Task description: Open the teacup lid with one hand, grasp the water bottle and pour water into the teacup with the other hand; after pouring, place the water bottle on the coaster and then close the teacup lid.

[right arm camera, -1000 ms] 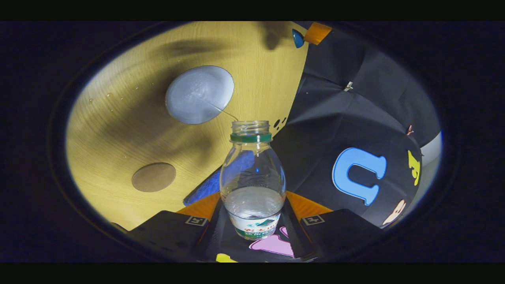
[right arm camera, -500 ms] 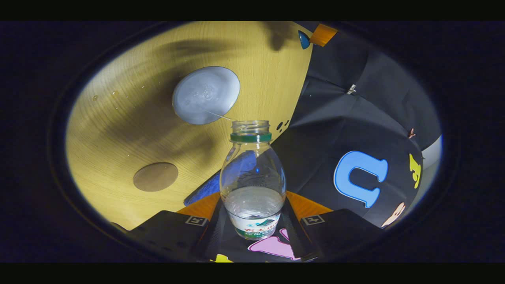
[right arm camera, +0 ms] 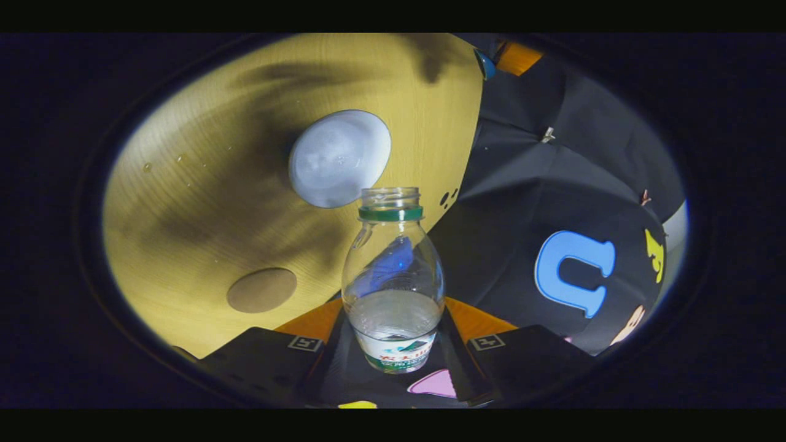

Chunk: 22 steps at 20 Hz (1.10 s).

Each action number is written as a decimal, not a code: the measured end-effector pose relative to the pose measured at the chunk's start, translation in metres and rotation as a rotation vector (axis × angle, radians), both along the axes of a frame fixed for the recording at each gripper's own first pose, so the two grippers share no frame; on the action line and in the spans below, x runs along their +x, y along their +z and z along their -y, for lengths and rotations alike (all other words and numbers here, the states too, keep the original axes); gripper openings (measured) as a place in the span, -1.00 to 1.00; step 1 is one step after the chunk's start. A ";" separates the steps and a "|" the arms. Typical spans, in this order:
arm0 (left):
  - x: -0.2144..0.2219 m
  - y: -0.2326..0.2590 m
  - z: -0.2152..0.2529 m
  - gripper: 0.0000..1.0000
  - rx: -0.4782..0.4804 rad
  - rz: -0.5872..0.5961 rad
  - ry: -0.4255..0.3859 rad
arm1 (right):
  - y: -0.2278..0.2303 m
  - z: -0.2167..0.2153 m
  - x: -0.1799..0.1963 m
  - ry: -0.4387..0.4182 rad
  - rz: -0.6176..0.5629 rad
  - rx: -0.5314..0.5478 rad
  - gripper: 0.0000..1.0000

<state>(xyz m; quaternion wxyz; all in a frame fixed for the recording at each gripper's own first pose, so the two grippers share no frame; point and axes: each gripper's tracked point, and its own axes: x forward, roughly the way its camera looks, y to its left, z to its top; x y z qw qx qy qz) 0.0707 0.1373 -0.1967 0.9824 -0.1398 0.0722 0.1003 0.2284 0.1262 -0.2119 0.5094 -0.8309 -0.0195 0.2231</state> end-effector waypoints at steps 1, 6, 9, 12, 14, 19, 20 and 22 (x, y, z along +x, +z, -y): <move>0.000 0.002 0.001 -0.46 0.008 -0.002 0.001 | -0.002 0.003 -0.001 -0.034 -0.021 0.041 0.43; 0.001 0.023 0.006 -0.46 0.048 -0.012 0.012 | 0.001 0.017 -0.002 -0.241 -0.134 0.334 0.44; 0.004 0.040 0.016 -0.46 0.060 -0.013 0.013 | 0.010 0.027 0.008 -0.390 -0.204 0.574 0.44; 0.005 0.055 0.030 -0.46 0.040 -0.017 0.006 | 0.035 0.046 0.014 -0.519 -0.254 0.830 0.44; 0.008 0.063 0.045 -0.40 0.018 -0.017 -0.003 | 0.045 0.054 0.018 -0.611 -0.319 1.032 0.44; 0.016 0.079 0.080 -0.46 0.058 -0.014 -0.058 | 0.081 0.071 0.025 -0.667 -0.372 1.511 0.44; 0.017 0.080 0.087 -0.46 0.069 -0.010 -0.071 | 0.084 0.075 0.026 -0.655 -0.358 1.564 0.44; 0.023 0.083 0.099 -0.46 0.094 -0.002 -0.093 | 0.080 0.084 0.020 -0.641 -0.343 1.669 0.45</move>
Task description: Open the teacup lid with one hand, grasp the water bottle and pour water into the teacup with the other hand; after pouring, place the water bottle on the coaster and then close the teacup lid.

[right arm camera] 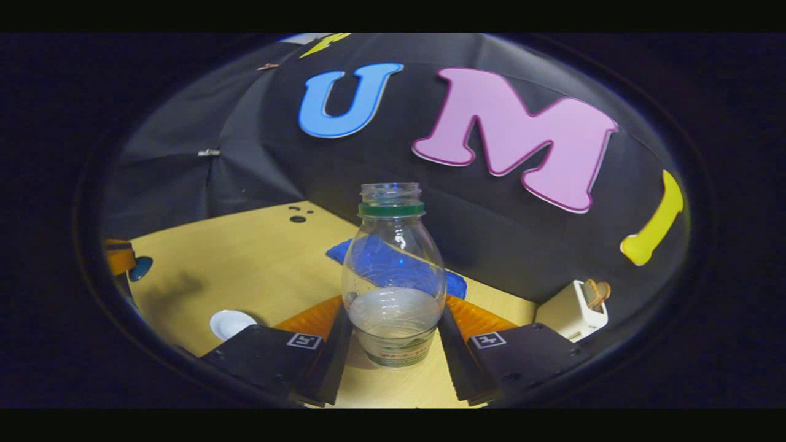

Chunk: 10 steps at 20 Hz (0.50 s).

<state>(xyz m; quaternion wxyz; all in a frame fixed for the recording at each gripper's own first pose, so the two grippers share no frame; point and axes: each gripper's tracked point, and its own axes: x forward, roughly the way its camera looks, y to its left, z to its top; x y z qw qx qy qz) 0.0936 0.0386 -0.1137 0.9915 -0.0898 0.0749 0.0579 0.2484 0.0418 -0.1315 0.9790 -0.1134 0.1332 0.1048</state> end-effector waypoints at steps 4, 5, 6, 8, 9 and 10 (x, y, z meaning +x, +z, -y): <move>0.011 -0.002 0.018 -0.53 0.001 0.017 -0.035 | -0.021 0.017 0.009 -0.060 0.028 0.212 0.45; 0.014 -0.003 0.022 -0.46 0.000 0.020 -0.041 | -0.030 0.018 0.013 -0.074 0.028 0.236 0.44; 0.017 -0.005 0.024 -0.46 -0.001 0.023 -0.044 | -0.038 0.019 0.015 -0.089 0.030 0.249 0.44; 0.023 -0.008 0.030 -0.53 -0.014 0.032 -0.054 | -0.054 0.021 0.017 -0.118 0.035 0.269 0.45; 0.026 -0.011 0.031 -0.46 -0.025 0.034 -0.055 | -0.065 0.023 0.016 -0.132 0.031 0.275 0.48; 0.027 -0.013 0.032 -0.53 -0.033 0.035 -0.054 | -0.072 0.024 0.015 -0.143 0.027 0.286 0.48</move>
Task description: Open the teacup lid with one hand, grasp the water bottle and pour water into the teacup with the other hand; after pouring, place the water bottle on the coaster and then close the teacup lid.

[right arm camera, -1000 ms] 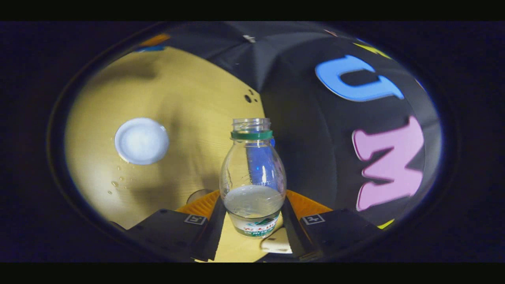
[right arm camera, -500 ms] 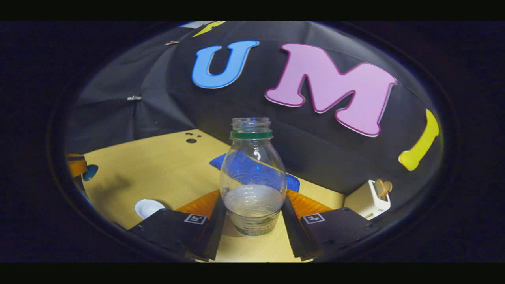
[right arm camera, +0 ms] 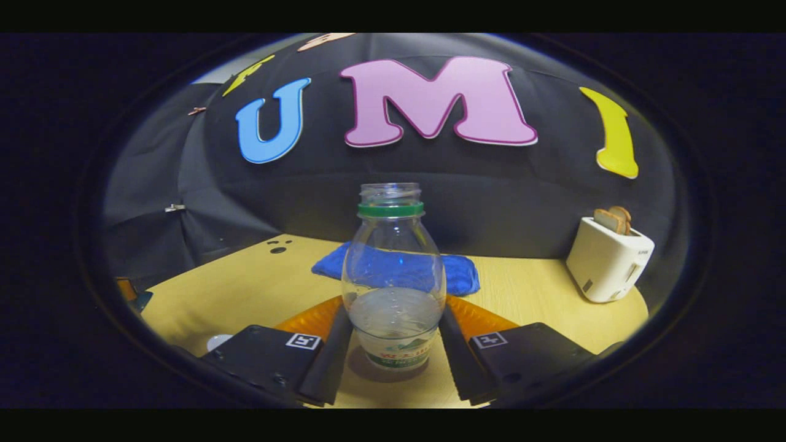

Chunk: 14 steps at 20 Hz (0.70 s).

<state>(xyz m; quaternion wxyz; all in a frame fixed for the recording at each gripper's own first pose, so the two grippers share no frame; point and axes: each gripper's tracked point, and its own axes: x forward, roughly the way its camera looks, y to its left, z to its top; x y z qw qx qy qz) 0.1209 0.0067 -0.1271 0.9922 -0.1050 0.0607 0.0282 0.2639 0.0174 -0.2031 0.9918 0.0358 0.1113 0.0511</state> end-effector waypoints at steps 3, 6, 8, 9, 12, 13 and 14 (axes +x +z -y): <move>0.002 -0.009 0.002 -0.46 -0.004 -0.006 0.000 | -0.008 -0.002 0.002 -0.001 0.024 0.009 0.49; 0.000 -0.016 0.003 -0.46 -0.013 -0.018 -0.002 | -0.007 -0.009 -0.001 0.016 0.048 -0.045 0.52; -0.001 -0.018 0.005 -0.46 -0.019 -0.023 -0.002 | -0.008 -0.012 -0.001 0.020 0.051 -0.063 0.53; -0.002 -0.018 0.006 -0.46 -0.020 -0.024 -0.002 | -0.008 -0.012 -0.001 0.021 0.051 -0.070 0.54; -0.004 -0.018 0.009 -0.46 -0.014 -0.022 -0.009 | -0.017 -0.013 -0.003 0.025 0.022 -0.067 0.58; -0.004 -0.018 0.011 -0.46 -0.014 -0.022 -0.013 | -0.021 -0.013 -0.004 0.026 0.005 -0.057 0.58; -0.005 -0.018 0.012 -0.44 -0.015 -0.021 -0.018 | -0.025 -0.014 -0.005 0.027 -0.008 -0.047 0.58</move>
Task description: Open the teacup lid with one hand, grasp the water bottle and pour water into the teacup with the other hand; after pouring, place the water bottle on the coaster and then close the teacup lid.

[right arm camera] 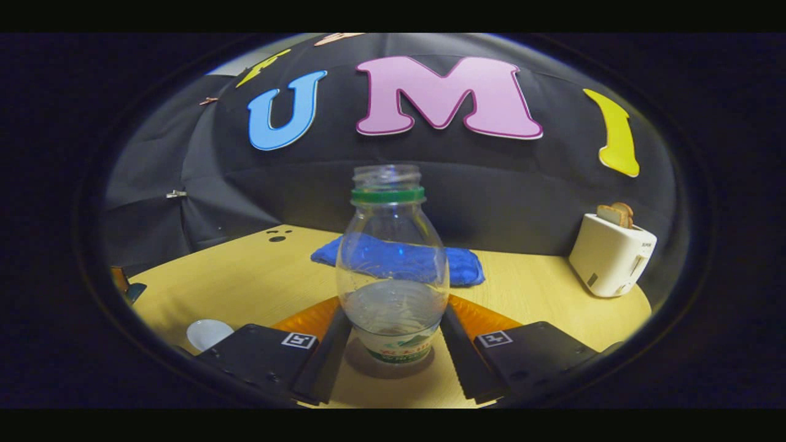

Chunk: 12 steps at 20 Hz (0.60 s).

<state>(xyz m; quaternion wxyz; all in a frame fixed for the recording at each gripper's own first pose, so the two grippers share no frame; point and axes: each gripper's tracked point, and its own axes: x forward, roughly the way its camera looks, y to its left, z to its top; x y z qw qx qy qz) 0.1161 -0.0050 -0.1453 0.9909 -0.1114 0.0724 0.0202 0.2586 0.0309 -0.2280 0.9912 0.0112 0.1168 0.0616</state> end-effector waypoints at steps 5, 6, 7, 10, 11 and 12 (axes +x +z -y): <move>0.002 0.001 0.003 -0.45 0.011 0.007 -0.013 | -0.001 -0.001 -0.005 0.003 0.001 0.016 0.82; 0.002 0.002 0.003 -0.45 0.016 0.009 -0.018 | 0.001 -0.002 -0.009 0.004 -0.003 0.013 0.91; 0.001 0.003 0.004 -0.45 0.024 0.008 -0.020 | 0.003 -0.002 -0.012 0.007 -0.004 0.008 1.00; 0.006 0.005 0.004 -0.45 0.036 0.008 -0.022 | -0.001 -0.002 -0.024 0.017 -0.017 -0.013 1.00; 0.008 0.006 0.004 -0.45 0.037 0.008 -0.025 | -0.004 -0.002 -0.032 0.018 -0.032 -0.016 1.00; 0.010 0.007 0.004 -0.45 0.042 0.008 -0.026 | -0.008 -0.002 -0.040 0.020 -0.051 -0.013 1.00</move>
